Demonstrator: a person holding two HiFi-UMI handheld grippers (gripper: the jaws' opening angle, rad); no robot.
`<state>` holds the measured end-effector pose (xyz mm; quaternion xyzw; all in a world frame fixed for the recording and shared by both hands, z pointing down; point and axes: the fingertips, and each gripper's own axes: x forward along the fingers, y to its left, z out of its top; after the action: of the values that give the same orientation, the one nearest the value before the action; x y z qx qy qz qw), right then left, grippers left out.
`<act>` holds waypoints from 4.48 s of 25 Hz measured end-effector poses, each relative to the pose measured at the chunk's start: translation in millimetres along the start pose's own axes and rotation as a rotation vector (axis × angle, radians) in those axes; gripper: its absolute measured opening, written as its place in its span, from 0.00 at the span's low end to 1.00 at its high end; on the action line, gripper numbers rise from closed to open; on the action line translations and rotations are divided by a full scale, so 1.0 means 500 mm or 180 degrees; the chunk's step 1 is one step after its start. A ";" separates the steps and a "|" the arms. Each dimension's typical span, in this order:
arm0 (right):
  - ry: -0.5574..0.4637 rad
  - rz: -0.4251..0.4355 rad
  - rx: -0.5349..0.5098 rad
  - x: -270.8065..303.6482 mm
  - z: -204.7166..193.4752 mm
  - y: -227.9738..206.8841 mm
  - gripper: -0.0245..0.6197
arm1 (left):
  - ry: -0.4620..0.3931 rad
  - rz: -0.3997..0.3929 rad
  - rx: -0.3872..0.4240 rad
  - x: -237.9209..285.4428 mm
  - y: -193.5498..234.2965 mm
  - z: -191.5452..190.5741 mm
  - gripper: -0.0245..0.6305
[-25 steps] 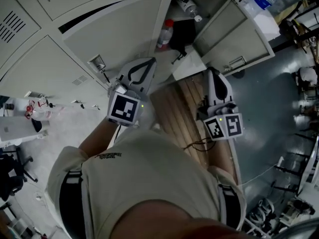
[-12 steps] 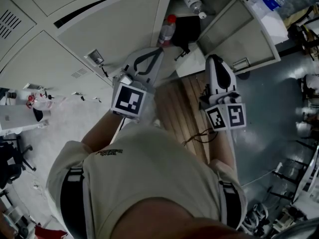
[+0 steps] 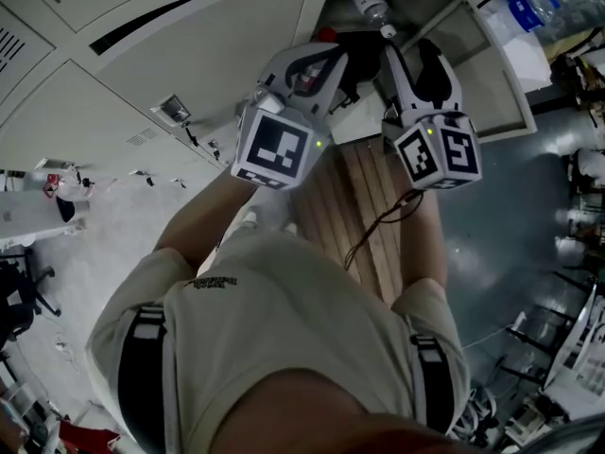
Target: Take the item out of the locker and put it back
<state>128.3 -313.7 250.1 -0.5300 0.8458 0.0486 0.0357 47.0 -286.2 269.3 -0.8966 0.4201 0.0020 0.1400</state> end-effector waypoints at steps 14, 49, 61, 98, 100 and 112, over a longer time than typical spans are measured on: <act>0.0808 -0.0418 -0.0183 0.238 -0.191 -0.162 0.59 | 0.0020 -0.0104 -0.0197 0.152 0.020 -0.047 0.06; 0.0398 -0.0244 0.0099 -0.062 -0.063 -0.113 0.49 | -0.0128 -0.0229 -0.0066 0.050 -0.046 0.045 0.06; 0.0405 -0.0105 0.0166 -0.296 -0.034 0.014 0.49 | -0.0295 -0.0280 -0.0041 -0.132 -0.072 0.095 0.06; 0.0403 -0.0033 0.0536 -0.325 -0.075 0.093 0.49 | 0.0008 -0.0252 -0.0383 -0.208 -0.087 0.011 0.06; 0.0402 -0.0035 0.0542 -0.326 -0.074 0.093 0.49 | 0.0029 -0.0243 -0.0412 -0.209 -0.086 0.008 0.06; 0.0412 -0.0022 0.0554 -0.328 -0.078 0.090 0.49 | 0.0089 -0.0259 -0.0460 -0.204 -0.091 -0.007 0.06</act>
<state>158.7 -152.3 308.9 -0.5299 0.8456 -0.0595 0.0271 15.0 -182.5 296.5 -0.9207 0.3839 0.0141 0.0690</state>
